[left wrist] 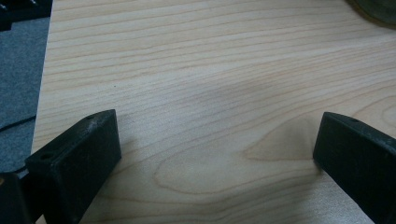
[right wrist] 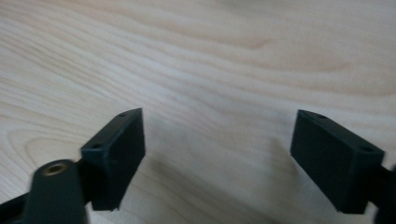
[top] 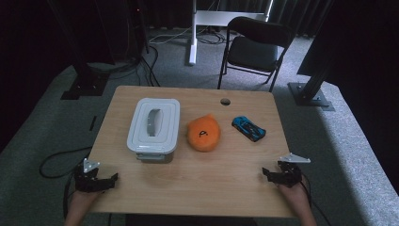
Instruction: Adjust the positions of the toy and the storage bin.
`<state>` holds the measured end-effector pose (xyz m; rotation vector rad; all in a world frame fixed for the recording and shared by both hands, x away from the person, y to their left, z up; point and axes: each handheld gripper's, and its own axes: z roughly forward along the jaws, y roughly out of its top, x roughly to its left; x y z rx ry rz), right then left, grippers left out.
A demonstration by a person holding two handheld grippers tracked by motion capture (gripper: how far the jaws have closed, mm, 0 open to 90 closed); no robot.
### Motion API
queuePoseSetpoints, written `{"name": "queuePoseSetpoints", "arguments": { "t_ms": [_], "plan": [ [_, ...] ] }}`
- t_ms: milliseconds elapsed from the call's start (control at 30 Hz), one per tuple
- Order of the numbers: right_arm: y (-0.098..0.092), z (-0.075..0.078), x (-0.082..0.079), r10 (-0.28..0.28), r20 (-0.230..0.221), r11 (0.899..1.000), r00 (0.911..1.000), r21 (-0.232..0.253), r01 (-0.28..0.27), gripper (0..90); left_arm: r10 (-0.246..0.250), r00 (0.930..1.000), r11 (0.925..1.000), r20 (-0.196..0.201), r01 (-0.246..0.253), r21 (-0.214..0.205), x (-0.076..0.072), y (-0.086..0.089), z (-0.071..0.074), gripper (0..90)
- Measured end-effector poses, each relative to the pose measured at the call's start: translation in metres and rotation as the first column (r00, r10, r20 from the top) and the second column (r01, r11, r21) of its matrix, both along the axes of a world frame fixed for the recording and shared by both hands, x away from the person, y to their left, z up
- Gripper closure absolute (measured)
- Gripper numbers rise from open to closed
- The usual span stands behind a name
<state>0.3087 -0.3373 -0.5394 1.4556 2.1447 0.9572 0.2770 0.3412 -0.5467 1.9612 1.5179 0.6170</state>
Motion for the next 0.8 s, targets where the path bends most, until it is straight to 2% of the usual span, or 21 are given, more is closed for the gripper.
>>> {"name": "queuePoseSetpoints", "arguments": {
  "t_ms": [133,200,367,600,700,767,800],
  "plan": [
    [0.0,0.007,0.008,-0.007,0.024,1.0,0.9997,-0.025,0.007,18.0,0.0,1.0,1.0,0.0,0.0,0.0,0.0,0.0,0.0,1.2],
    [0.0,0.009,0.013,-0.003,0.024,1.0,0.9997,-0.013,0.003,17.9,0.0,1.0,1.0,0.0,0.0,0.0,0.0,0.0,0.0,1.2],
    [0.002,0.015,0.02,-0.015,0.048,1.0,0.9987,-0.021,0.016,20.4,0.0,1.0,1.0,0.0,0.0,0.0,0.0,0.0,0.0,1.2],
    [0.005,0.029,0.04,-0.021,0.072,1.0,0.9972,0.004,0.021,20.8,0.0,1.0,1.0,0.0,0.0,0.0,0.0,0.0,0.0,1.2],
    [0.004,0.036,0.053,-0.062,0.079,0.998,0.9949,0.017,0.061,21.9,0.0,1.0,1.0,0.0,0.0,0.0,0.0,0.0,0.0,1.2],
    [0.004,0.04,0.06,-0.1,0.096,0.995,0.9904,0.006,0.1,22.7,0.0,1.0,1.0,0.0,0.0,0.0,0.0,0.0,0.0,1.2],
    [0.003,0.041,0.064,-0.11,0.091,0.994,0.9898,0.02,0.108,22.7,0.0,1.0,1.0,0.0,0.0,0.0,0.0,0.0,0.0,1.2]
  ]
}}
